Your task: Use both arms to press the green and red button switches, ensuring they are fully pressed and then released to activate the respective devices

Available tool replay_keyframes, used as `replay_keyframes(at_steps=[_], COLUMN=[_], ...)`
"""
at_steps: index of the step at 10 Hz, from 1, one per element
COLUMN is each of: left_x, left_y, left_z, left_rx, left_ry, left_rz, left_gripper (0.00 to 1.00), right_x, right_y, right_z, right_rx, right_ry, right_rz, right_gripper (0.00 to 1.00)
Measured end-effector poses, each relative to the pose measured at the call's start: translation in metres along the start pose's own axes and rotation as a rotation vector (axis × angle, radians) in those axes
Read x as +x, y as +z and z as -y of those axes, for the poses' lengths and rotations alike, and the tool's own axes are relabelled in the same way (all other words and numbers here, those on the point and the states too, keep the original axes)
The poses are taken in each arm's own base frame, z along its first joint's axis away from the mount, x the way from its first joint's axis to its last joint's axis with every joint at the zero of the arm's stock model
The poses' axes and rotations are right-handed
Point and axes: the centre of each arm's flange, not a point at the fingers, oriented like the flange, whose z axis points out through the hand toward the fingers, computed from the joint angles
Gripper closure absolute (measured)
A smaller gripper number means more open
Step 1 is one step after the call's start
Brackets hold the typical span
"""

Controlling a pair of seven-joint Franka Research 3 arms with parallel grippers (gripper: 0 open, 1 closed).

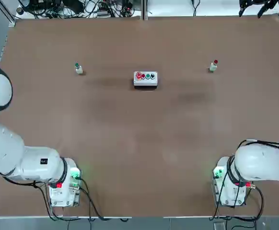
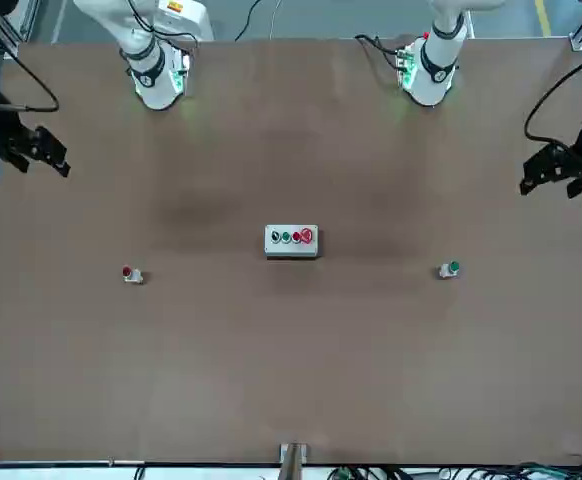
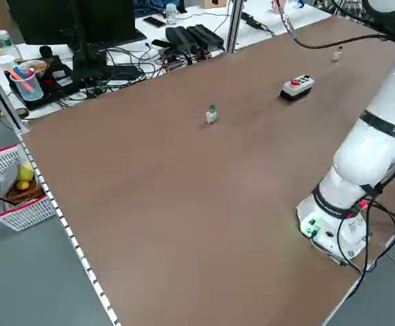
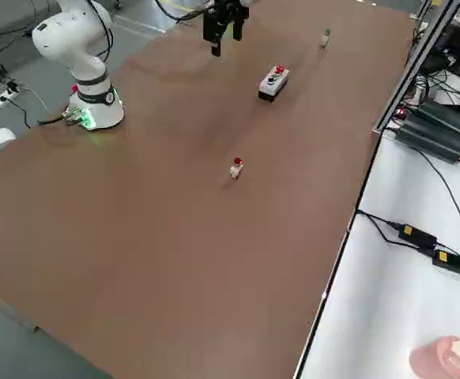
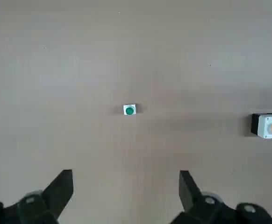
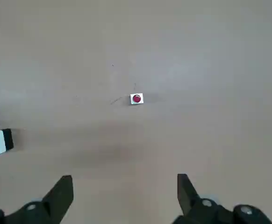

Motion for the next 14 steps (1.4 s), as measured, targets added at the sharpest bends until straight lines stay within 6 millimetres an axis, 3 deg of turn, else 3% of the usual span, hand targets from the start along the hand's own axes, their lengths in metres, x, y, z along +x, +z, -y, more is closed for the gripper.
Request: replay_keyframes(at_steps=[5, 6, 7, 9, 11, 12, 13, 14], left_x=[-0.003, 0.000, 0.006, 0.021, 0.028, 0.029, 0.029, 0.028], left_y=[-0.004, 0.004, 0.017, 0.055, 0.099, 0.120, 0.136, 0.153], left_z=[0.000, 0.001, 0.001, 0.003, 0.006, 0.006, 0.006, 0.006], left_rx=[0.000, 0.000, 0.000, -0.001, 0.000, 0.000, 0.000, 0.000], left_ry=[-0.005, -0.008, -0.010, -0.014, -0.018, -0.019, -0.020, -0.020], left_rz=[-0.005, 0.009, 0.021, 0.015, 0.018, 0.018, 0.017, 0.019], left_gripper=[0.00, 0.02, 0.03, 0.11, 0.22, 0.40, 0.55, 0.63], right_x=[-0.001, 0.000, 0.000, 0.007, 0.031, 0.048, 0.064, 0.077], right_y=[0.001, 0.002, 0.004, 0.017, 0.054, 0.084, 0.117, 0.149], right_z=[0.000, 0.000, 0.000, 0.000, 0.001, 0.000, 0.000, -0.001], right_rx=[-0.001, -0.001, -0.001, -0.003, -0.002, -0.001, 0.000, 0.001], right_ry=[0.000, 0.000, -0.001, -0.002, 0.000, 0.002, 0.005, 0.008], right_rz=[0.007, 0.011, 0.015, 0.034, 0.049, 0.052, 0.053, 0.055], right_gripper=[0.04, 0.09, 0.20, 0.35, 0.68, 0.82, 0.89, 0.90])
